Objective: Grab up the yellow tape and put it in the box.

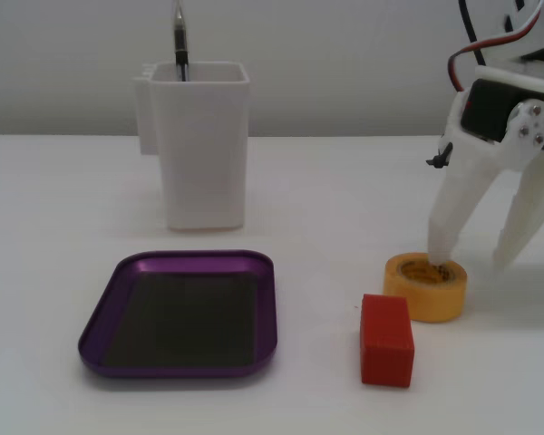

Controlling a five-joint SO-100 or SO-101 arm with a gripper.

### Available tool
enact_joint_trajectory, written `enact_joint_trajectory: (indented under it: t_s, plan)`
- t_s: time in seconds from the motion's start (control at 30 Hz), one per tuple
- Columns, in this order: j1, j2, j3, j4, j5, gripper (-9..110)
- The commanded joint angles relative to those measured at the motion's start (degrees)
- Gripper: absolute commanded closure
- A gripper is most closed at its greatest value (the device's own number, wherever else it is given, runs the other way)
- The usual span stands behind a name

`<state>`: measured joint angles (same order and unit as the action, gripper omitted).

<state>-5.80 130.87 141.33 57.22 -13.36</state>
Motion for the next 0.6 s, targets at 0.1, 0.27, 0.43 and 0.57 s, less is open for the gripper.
enact_joint_trajectory:
  t_s: [0.1,0.27,0.43,0.57]
  plan:
    - [0.2,-0.1,0.6,-3.5,-0.4,83]
    - [0.2,-3.5,0.6,-6.2,-0.4,83]
    - [0.2,-13.4,-0.2,-8.6,-0.1,83]
    - [0.1,-18.2,-0.5,-8.8,-0.3,83]
